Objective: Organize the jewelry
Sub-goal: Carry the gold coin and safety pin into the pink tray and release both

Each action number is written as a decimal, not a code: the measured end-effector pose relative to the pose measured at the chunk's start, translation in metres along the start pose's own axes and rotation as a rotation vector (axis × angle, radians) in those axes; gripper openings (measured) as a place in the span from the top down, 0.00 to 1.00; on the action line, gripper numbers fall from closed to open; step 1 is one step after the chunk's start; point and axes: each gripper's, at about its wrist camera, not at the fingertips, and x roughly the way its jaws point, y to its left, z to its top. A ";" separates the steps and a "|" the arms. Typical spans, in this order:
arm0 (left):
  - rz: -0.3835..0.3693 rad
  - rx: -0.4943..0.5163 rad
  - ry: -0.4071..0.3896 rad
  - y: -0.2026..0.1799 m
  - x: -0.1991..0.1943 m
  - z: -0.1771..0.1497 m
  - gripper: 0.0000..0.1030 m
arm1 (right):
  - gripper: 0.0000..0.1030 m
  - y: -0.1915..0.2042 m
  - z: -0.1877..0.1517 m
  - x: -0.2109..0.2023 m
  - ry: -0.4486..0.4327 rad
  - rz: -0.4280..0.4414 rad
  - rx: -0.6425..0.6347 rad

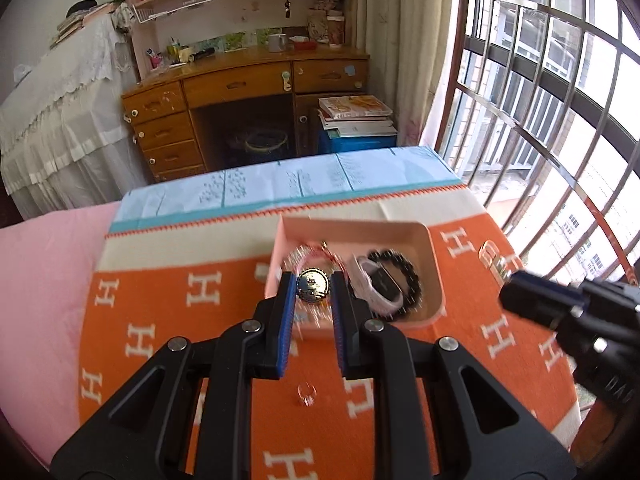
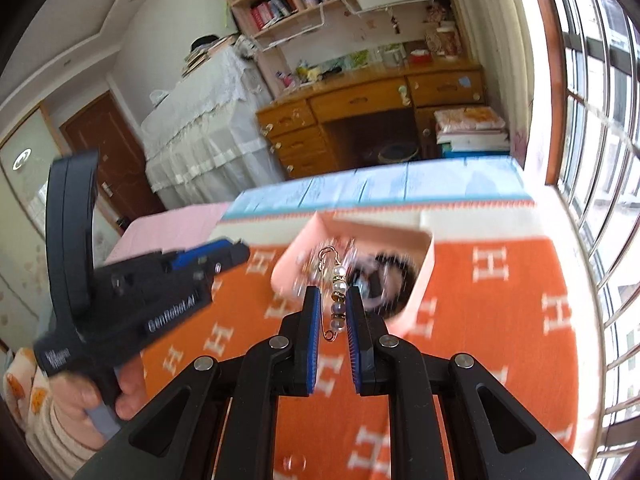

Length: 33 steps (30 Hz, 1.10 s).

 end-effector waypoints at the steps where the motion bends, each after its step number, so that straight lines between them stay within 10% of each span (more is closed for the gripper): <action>1: -0.001 0.002 0.001 0.000 0.003 0.006 0.86 | 0.88 0.000 0.010 0.003 -0.003 -0.003 0.001; 10: -0.024 0.011 0.064 0.002 0.067 0.048 0.85 | 0.88 -0.020 0.068 0.060 0.040 -0.041 0.084; 23: -0.054 0.028 0.172 0.001 0.146 0.030 0.85 | 0.88 -0.054 0.049 0.151 0.192 -0.082 0.105; 29: -0.097 0.014 0.160 0.004 0.139 0.024 0.40 | 0.65 -0.059 0.041 0.163 0.220 -0.103 0.103; 33: -0.118 -0.018 0.159 0.011 0.129 0.024 0.39 | 0.64 -0.059 0.042 0.153 0.201 -0.099 0.113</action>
